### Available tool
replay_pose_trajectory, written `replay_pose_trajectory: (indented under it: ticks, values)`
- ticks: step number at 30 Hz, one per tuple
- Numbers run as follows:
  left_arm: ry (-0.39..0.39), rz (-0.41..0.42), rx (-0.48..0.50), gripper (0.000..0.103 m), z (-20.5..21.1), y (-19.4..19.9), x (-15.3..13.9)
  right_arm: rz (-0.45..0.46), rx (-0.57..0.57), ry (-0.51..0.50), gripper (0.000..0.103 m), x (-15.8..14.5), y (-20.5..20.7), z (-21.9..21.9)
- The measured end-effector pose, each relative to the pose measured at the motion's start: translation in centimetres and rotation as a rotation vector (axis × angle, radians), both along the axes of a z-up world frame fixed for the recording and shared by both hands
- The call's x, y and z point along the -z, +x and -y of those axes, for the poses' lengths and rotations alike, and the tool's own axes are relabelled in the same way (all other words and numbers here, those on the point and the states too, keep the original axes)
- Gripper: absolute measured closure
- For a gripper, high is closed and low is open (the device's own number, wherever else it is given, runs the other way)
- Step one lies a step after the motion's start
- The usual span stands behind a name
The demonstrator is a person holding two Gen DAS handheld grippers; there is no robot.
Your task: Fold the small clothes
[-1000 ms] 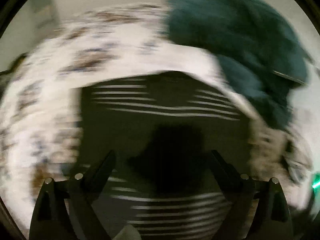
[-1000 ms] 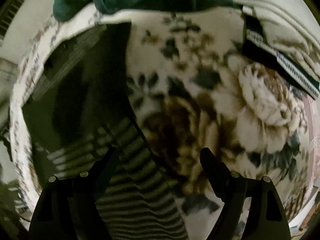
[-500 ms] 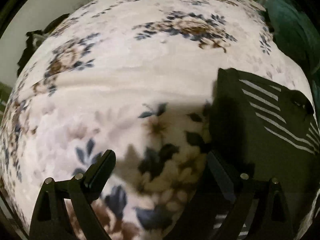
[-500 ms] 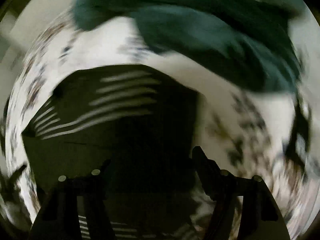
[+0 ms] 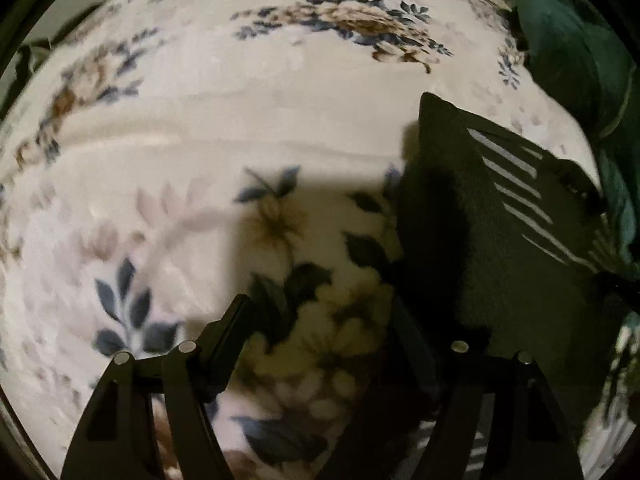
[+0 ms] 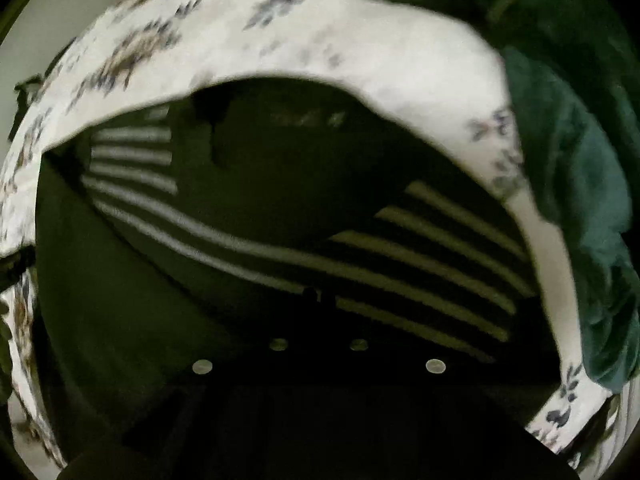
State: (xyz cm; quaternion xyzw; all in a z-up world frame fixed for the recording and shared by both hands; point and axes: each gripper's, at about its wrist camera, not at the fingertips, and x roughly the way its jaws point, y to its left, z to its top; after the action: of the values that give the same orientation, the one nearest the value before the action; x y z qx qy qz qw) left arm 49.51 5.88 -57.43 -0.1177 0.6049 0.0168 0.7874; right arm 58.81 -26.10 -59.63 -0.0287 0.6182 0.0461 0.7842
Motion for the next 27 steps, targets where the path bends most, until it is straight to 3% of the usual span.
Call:
replay_pose_trajectory:
  ticks: [2, 3, 5, 8, 9, 11, 12, 14, 15, 16, 17, 22, 23, 25, 26, 27]
  values:
    - [-0.018, -0.003, -0.001, 0.032, 0.1, -0.1, 0.1, 0.043, 0.083, -0.054, 0.103, -0.3, 0.3, 1.6]
    - [-0.020, -0.007, 0.001, 0.032, 0.3, 0.0, 0.2, 0.032, 0.155, -0.031, 0.103, -0.2, 0.7, 3.2]
    - [-0.013, -0.010, 0.003, 0.032, 0.6, 0.4, 0.5, 0.014, 0.239, 0.071, 0.103, 0.0, 0.9, 5.3]
    - [0.018, 0.007, 0.016, 0.032, 1.0, 0.8, 0.7, 0.007, 0.202, 0.249, 0.099, -0.9, 1.2, 5.4]
    - [0.023, 0.012, 0.020, 0.032, 1.1, 0.9, 0.8, -0.045, 0.166, 0.296, 0.078, -0.7, 1.4, 4.7]
    - [0.022, 0.011, 0.021, 0.032, 1.0, 1.0, 0.8, -0.095, 0.107, 0.324, 0.045, -0.1, 1.2, 3.5]
    - [0.019, 0.013, 0.018, 0.032, 0.8, 1.0, 0.6, -0.134, 0.063, 0.315, 0.045, 0.6, 1.0, 2.2]
    - [0.015, 0.019, 0.010, 0.032, 0.6, 1.0, 0.3, -0.228, -0.026, 0.244, 0.045, 2.3, 0.8, -0.1]
    - [0.019, 0.023, 0.004, 0.032, 0.4, 0.7, 0.0, -0.228, -0.085, 0.181, 0.052, 2.8, 0.1, -1.2]
    - [0.020, 0.026, -0.002, 0.032, 0.2, 0.5, -0.2, -0.186, -0.138, 0.100, 0.063, 2.8, -0.5, -2.2]
    - [0.019, 0.029, -0.005, 0.032, 0.0, 0.3, -0.4, -0.171, -0.160, 0.070, 0.101, 2.7, -0.8, -2.4]
    - [0.025, 0.049, -0.027, 0.032, -0.9, -0.6, -1.3, -0.058, -0.077, 0.134, 0.099, 0.0, -2.1, -0.8]
    - [0.027, 0.051, -0.029, 0.032, -1.2, -0.8, -1.3, -0.086, -0.087, 0.166, 0.095, -0.2, -2.6, -0.8]
    - [0.039, 0.050, -0.030, 0.032, -1.2, -0.8, -1.2, -0.171, -0.127, 0.211, 0.061, 0.8, -3.1, -1.1]
    - [0.042, 0.047, -0.030, 0.032, -1.2, -0.7, -1.1, -0.189, -0.137, 0.193, 0.038, 1.1, -3.0, -0.9]
    - [0.044, 0.043, -0.031, 0.032, -1.0, -0.4, -0.9, -0.204, -0.159, 0.161, 0.037, 1.9, -3.6, -1.0]
